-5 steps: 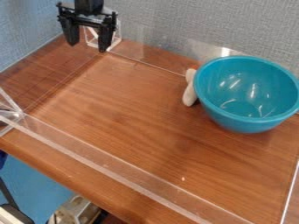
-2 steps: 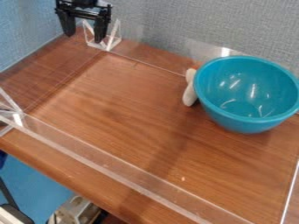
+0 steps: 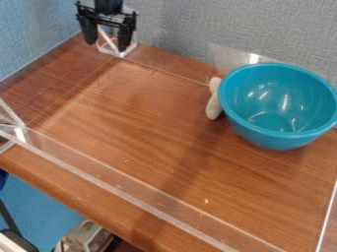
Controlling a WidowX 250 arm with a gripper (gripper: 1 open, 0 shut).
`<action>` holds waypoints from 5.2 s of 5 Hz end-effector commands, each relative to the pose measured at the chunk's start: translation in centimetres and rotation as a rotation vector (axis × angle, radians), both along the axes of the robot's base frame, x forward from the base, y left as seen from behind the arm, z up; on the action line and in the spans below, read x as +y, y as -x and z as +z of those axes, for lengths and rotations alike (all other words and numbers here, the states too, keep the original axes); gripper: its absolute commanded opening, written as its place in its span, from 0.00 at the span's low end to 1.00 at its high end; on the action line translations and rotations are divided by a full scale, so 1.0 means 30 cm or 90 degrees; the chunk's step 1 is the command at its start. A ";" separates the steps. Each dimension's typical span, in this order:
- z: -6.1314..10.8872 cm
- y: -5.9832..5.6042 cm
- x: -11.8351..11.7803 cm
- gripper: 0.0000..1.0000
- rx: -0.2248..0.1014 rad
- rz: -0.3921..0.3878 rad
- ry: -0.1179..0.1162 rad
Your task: Put the mushroom in the blue bowl
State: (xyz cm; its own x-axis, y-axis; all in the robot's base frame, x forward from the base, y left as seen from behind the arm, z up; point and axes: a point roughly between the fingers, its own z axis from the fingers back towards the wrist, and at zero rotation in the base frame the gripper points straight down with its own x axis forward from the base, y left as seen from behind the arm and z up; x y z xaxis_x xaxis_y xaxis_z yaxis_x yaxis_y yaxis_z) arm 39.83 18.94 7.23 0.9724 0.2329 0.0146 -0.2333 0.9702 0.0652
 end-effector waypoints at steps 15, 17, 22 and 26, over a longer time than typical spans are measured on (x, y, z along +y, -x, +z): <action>0.336 0.018 -0.264 0.00 -0.201 0.007 -0.053; 0.292 0.032 -0.591 0.00 -0.198 0.002 -0.021; 0.256 0.125 -0.665 0.00 -0.184 -0.061 -0.018; 0.259 0.122 -0.714 0.00 -0.183 -0.087 -0.016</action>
